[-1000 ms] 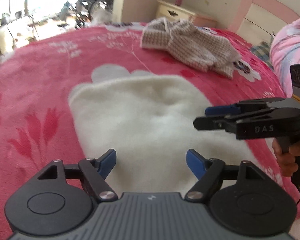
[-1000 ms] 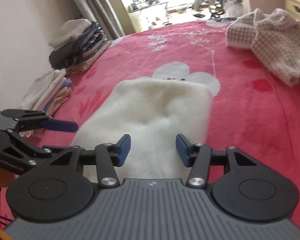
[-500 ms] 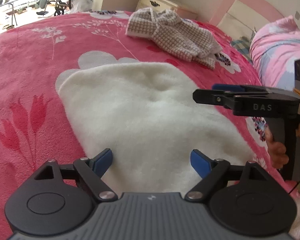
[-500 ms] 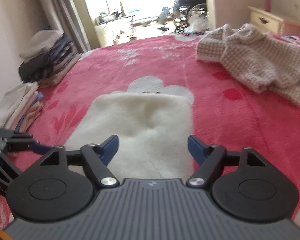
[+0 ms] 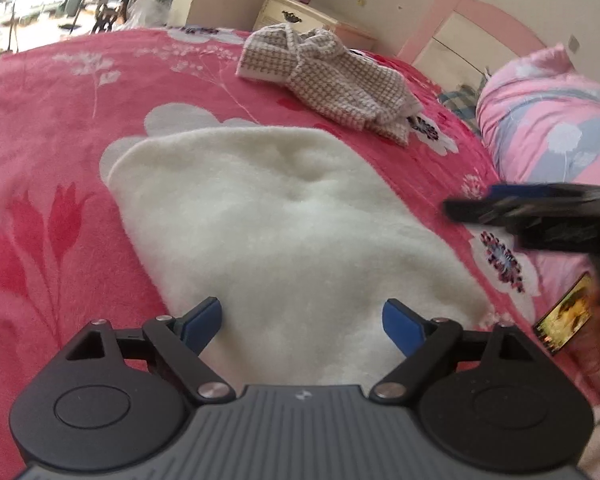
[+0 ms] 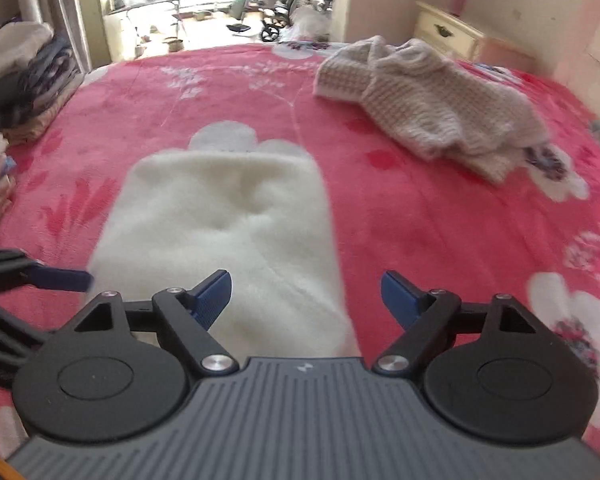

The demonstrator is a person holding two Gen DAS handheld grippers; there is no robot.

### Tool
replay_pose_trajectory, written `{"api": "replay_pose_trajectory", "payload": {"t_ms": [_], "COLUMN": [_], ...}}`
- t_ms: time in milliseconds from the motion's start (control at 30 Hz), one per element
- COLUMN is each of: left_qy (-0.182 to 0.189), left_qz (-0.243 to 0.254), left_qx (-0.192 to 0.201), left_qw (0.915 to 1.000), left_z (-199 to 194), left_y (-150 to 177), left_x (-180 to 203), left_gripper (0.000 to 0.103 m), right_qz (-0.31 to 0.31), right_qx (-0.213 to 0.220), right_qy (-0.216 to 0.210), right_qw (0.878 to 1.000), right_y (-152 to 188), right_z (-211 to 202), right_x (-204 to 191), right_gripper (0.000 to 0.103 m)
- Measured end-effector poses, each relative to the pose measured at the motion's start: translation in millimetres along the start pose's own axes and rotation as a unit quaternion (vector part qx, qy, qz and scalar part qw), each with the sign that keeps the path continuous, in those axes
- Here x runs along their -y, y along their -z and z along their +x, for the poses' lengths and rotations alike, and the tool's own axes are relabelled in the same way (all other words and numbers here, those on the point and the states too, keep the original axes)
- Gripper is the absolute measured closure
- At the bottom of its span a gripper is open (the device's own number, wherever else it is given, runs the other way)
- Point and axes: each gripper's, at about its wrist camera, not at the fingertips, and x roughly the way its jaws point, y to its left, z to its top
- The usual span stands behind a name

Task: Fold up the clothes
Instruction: 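Lift both tools away from the folded sweater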

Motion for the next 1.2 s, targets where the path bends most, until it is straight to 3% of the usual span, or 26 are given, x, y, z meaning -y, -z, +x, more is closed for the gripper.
{"api": "replay_pose_trajectory", "payload": {"t_ms": [100, 200, 367, 567, 767, 1000, 1100, 1200], "left_qy": [0.011, 0.008, -0.032, -0.06, -0.098, -0.118, -0.127, -0.123], "left_qz": [-0.036, -0.058, -0.04, -0.052, -0.026, -0.047, -0.019, 0.02], "left_qx": [-0.001, 0.012, 0.037, 0.05, 0.059, 0.061, 0.054, 0.034], "left_qw": [0.9993, 0.9982, 0.998, 0.9956, 0.9931, 0.99, 0.9902, 0.9916], "left_z": [-4, -7, -12, -19, -14, -26, -37, -45], "left_y": [3, 10, 19, 14, 5, 3, 13, 33], "left_x": [-7, -10, 4, 20, 37, 42, 45, 50], "left_gripper": [0.015, 0.015, 0.017, 0.017, 0.017, 0.012, 0.012, 0.012], "right_qz": [0.024, 0.007, 0.052, 0.091, 0.037, 0.019, 0.001, 0.0], "right_qx": [0.044, 0.062, 0.038, 0.028, 0.079, 0.08, 0.11, 0.104], "right_qy": [0.012, -0.006, -0.07, -0.111, -0.124, -0.13, -0.11, -0.125], "right_qw": [0.999, 0.998, 0.995, 0.989, 0.988, 0.988, 0.988, 0.987], "right_y": [5, 25, 43, 43, 51, 57, 57, 63], "right_z": [-36, -33, -12, -6, -8, -2, -5, -1], "right_x": [-8, -16, -9, 8, 20, 48, 66, 86], "right_gripper": [0.01, 0.006, 0.005, 0.001, 0.001, 0.001, 0.001, 0.001]}}
